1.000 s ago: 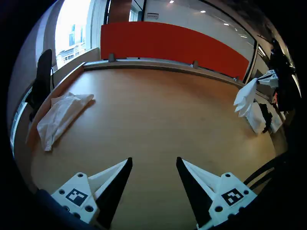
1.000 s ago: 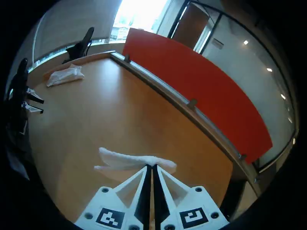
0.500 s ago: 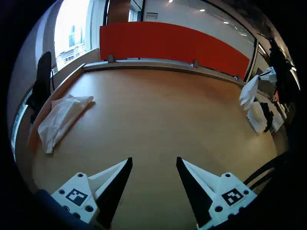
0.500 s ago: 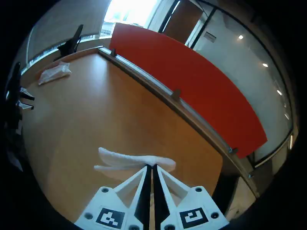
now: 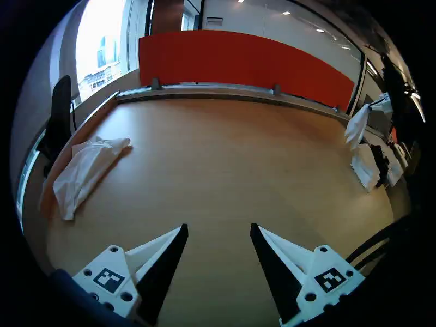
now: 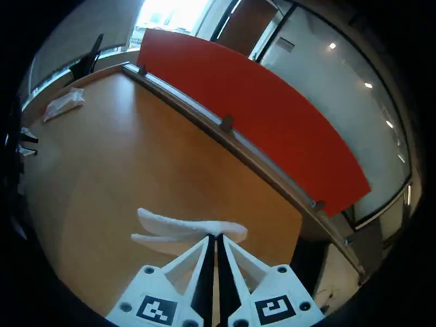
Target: Fold towel
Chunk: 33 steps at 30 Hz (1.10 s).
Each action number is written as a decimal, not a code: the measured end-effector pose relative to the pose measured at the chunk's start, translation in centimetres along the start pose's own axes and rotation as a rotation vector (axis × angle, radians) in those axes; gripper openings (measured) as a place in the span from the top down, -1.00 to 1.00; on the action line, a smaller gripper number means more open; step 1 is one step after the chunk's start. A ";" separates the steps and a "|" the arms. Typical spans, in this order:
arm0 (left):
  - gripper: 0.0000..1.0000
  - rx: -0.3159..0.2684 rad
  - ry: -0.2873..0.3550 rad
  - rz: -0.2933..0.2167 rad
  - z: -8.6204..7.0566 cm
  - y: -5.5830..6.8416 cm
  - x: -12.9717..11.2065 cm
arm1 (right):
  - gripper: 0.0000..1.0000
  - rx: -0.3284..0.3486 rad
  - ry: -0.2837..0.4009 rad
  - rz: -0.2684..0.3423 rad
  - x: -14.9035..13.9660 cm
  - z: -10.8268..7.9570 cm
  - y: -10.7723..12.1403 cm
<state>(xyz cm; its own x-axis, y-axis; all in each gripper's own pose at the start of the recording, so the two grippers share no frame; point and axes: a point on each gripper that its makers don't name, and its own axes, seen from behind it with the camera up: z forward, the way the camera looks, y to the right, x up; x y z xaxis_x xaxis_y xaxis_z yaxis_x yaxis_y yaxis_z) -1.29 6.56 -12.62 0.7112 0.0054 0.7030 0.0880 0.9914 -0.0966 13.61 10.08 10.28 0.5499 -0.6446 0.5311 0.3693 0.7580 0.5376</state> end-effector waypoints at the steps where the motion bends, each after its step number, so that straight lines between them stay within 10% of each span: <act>1: -0.69 0.000 0.000 0.001 0.0 0.1 0.0 | 0.91 -0.005 -0.004 0.000 -0.2 -0.1 0.4; 33: -0.69 -0.024 -0.010 0.038 0.7 1.9 0.4 | 0.91 -0.084 -0.094 0.092 -9.4 -3.3 4.4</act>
<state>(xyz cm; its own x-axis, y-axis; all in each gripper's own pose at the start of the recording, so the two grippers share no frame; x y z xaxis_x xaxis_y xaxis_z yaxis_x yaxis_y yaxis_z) -1.34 8.53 -12.06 0.7074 0.0444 0.7054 0.0776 0.9871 -0.1400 12.50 19.87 5.52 0.5135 -0.5753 0.6367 0.3838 0.8176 0.4292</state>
